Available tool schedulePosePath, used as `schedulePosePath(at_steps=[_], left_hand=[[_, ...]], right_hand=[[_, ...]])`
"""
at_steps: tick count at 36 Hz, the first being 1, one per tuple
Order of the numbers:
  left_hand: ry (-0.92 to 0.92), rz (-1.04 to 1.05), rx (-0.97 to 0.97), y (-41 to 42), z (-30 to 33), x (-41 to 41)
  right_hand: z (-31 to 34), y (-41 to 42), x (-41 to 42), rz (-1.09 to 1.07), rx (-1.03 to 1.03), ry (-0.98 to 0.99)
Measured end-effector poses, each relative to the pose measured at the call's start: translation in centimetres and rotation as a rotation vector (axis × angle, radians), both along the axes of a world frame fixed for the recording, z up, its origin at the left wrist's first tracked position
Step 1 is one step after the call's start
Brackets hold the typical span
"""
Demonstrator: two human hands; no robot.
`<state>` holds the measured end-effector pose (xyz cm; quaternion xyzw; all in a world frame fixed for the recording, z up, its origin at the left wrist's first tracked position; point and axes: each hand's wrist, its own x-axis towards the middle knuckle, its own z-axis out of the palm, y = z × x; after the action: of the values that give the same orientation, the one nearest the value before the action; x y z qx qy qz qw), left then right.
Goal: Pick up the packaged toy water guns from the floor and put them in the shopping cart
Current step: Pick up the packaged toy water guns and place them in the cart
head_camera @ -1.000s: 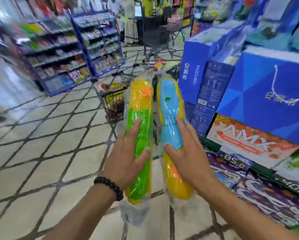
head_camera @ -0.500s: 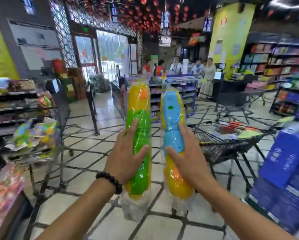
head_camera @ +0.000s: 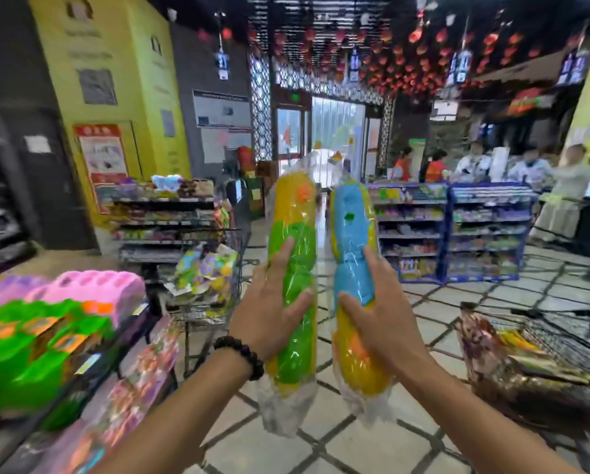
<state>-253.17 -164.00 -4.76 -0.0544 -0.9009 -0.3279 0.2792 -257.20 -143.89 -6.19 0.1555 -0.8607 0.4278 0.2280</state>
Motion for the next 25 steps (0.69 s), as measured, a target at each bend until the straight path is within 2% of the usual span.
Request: schedulePosePath(at_steps=[12,25], left_hand=[[-0.041,0.206,-0.034,-10.7,-3.4,-7.0],[-0.115,0.423,-0.15,-21.7,-4.1,-23.4]], right_hand=[[-3.0,-12.7,-10.5,0.179,0.026,0.001],[-5.1,-24.0,-29.1,0.31,0.06,-0.017]])
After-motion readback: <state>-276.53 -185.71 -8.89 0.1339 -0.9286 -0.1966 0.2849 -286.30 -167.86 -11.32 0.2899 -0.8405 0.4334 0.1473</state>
